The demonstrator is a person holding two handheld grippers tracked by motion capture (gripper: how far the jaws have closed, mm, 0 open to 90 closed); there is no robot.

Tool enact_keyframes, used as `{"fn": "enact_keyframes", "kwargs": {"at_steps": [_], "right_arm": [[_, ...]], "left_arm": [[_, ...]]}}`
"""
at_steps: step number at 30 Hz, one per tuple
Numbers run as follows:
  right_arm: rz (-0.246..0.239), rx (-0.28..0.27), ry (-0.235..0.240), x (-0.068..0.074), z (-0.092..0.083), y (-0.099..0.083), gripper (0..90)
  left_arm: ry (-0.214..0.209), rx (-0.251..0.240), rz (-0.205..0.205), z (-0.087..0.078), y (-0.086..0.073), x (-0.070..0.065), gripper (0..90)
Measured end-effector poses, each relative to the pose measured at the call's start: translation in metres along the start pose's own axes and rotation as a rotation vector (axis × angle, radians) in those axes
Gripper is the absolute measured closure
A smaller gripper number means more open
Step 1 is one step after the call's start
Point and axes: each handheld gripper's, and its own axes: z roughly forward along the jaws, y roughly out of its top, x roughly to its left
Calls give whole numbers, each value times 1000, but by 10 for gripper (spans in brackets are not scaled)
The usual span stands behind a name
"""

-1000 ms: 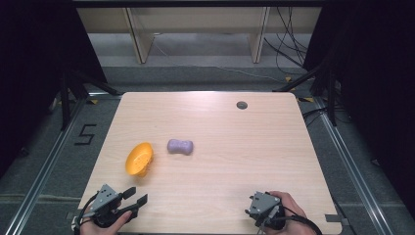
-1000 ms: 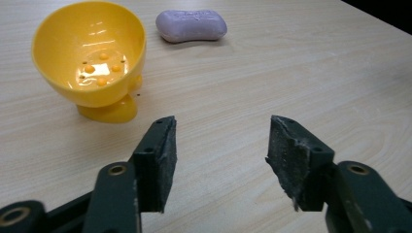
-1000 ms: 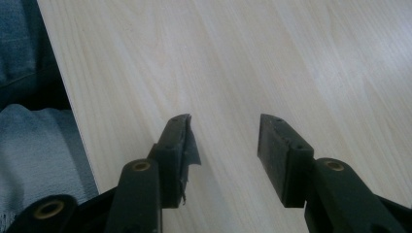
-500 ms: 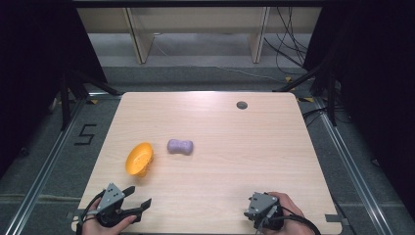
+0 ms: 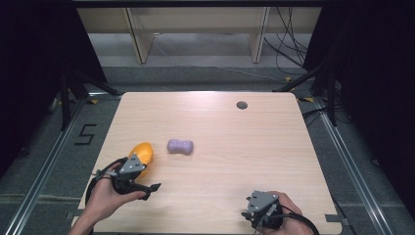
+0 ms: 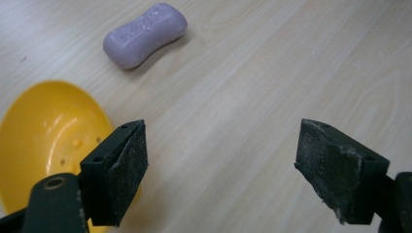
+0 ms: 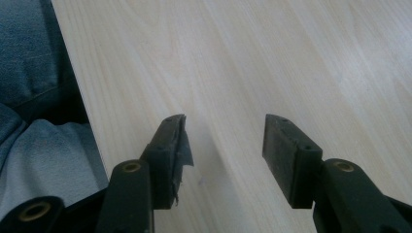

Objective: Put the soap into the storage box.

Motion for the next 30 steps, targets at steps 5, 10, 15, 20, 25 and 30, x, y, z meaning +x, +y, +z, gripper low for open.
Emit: {"fn": "enact_keyframes", "kwargs": {"at_steps": [5, 10, 15, 20, 25, 30], "right_arm": [[56, -11, -8, 3, 0, -1, 509], [37, -23, -9, 1, 2, -1, 509], [46, -17, 3, 0, 2, -2, 507], [33, -26, 17, -1, 3, -2, 507], [28, -17, -3, -2, 4, -2, 508], [70, -4, 18, 1, 3, -3, 509]], "left_arm": [[-67, 59, 107, 21, 30, 20, 218], [-86, 125, 131, 43, 47, 33, 224], [-101, 168, 161, 63, 61, 49, 243], [-109, 196, 152, 85, 72, 63, 238], [-96, 222, 154, 100, 83, 74, 248], [-95, 252, 184, 109, 91, 79, 259]]}}
